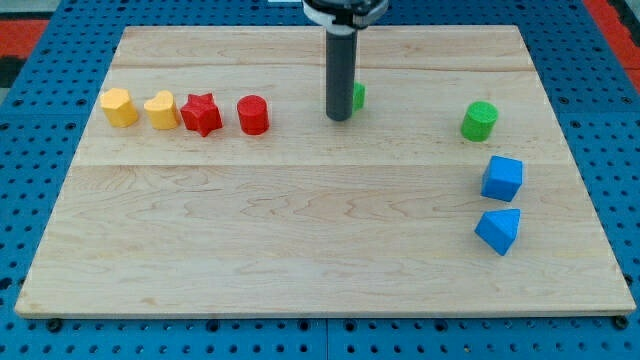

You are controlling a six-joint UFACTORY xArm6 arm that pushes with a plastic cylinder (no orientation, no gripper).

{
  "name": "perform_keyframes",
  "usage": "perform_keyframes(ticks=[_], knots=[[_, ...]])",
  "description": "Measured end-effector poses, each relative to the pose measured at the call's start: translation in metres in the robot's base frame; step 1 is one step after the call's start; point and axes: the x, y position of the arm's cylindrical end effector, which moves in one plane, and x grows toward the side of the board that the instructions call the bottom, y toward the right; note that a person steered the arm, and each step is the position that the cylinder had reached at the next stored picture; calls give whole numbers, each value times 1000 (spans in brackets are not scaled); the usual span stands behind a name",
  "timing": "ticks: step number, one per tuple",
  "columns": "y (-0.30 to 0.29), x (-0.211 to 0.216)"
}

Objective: Push the green star to the top of the green circle

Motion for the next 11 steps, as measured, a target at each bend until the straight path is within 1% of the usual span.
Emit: perform_keyframes(ticks=[1,2,3,4,7,8,11], knots=[[-11,-35],[-47,-60],[-28,-67],[-10,-55],[51,-41],[86,-32],[149,-31]])
